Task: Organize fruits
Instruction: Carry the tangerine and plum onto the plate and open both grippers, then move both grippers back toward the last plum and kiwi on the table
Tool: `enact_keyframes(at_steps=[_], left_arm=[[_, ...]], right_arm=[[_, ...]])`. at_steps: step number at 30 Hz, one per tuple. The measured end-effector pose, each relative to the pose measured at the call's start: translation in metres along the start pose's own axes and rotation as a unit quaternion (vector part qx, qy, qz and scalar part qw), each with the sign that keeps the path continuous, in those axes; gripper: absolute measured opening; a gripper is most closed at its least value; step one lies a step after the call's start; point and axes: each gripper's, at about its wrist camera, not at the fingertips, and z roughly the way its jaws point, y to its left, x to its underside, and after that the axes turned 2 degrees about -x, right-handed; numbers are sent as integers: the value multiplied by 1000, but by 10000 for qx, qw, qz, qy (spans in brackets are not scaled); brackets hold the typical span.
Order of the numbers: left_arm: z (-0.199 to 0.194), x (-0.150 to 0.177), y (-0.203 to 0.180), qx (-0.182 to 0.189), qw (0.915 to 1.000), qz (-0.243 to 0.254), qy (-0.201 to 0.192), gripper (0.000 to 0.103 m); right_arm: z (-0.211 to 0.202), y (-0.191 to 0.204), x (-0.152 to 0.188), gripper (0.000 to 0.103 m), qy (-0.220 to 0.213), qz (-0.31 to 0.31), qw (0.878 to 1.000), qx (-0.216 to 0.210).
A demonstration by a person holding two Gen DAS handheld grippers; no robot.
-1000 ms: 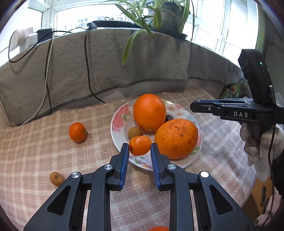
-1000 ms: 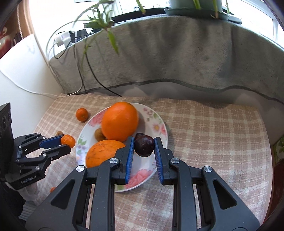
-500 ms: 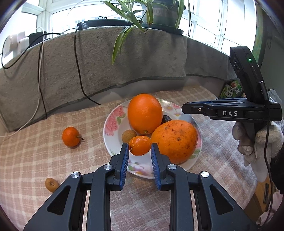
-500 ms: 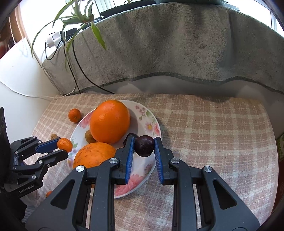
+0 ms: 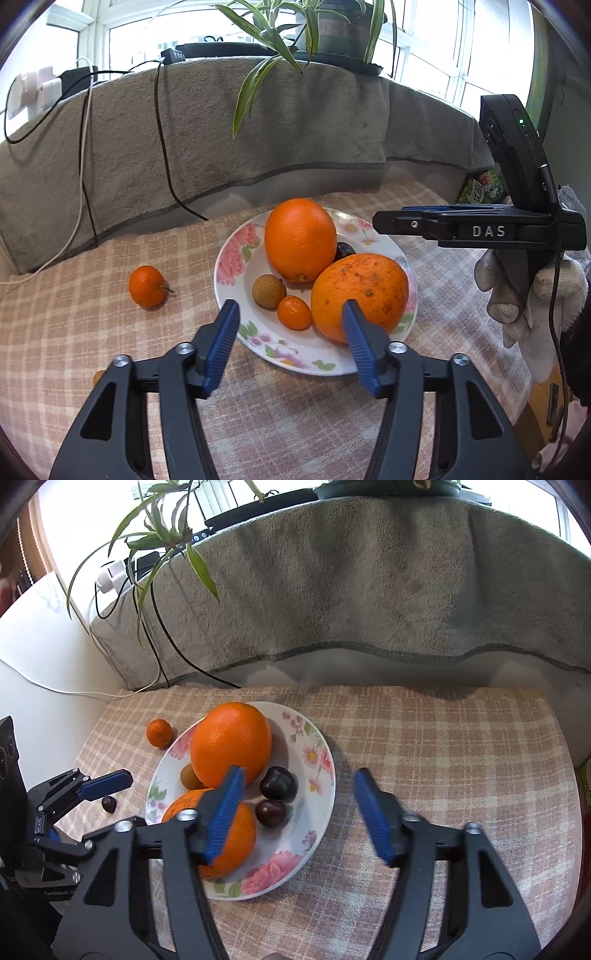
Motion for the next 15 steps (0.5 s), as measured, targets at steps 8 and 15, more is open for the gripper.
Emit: enact_keyframes(at_steps=[8, 15], left_arm=[[-7, -1, -4, -220, 9997, 45, -37, 80], [-17, -1, -3, -288, 9995, 76, -131, 80]], right_arm=[[-11, 4, -2, 87, -203, 15, 9998, 36], [-24, 12, -2, 87, -337, -31, 9994, 54]])
